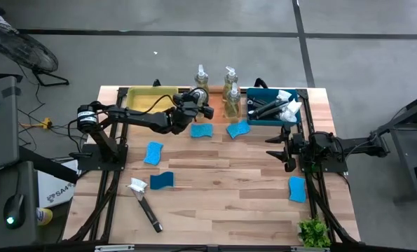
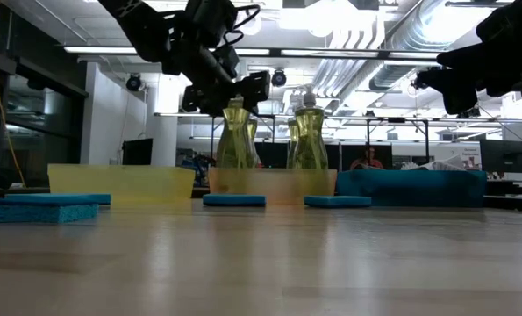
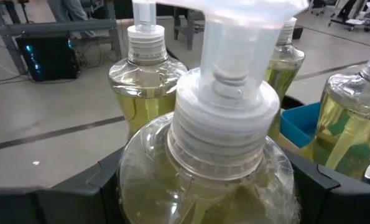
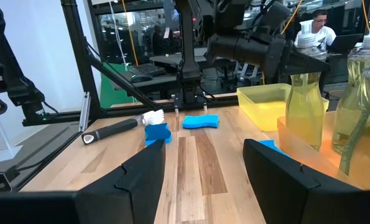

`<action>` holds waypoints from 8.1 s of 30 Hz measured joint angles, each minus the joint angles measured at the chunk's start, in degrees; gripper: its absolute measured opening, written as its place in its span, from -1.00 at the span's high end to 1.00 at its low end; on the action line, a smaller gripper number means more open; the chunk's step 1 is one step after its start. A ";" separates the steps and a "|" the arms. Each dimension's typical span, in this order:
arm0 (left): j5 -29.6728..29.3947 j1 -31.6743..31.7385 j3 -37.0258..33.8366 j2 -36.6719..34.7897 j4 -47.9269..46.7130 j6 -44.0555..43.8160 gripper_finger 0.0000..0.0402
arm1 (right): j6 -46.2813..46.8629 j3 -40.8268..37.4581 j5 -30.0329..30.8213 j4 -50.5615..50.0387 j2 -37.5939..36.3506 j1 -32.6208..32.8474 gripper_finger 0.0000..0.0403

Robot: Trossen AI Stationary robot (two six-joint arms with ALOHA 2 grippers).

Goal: Pick & Place Kitchen Sink Supplies
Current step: Put the transparent soap dispenser into the orange bin, then put the black dish brush into the blue bin

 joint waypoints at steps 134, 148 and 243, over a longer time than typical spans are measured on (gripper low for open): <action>48.89 -61.20 -18.36 -18.08 -57.06 3.51 -0.44 | 0.00 0.00 0.02 0.00 -0.02 0.00 -0.05; 49.53 -61.22 -18.36 -17.92 -57.27 6.66 -0.17 | 0.00 0.00 0.01 0.00 -0.02 0.01 -0.05; 44.04 -19.12 12.20 -7.67 -19.46 11.24 0.26 | 12.91 -0.01 7.60 4.32 0.00 0.00 -0.05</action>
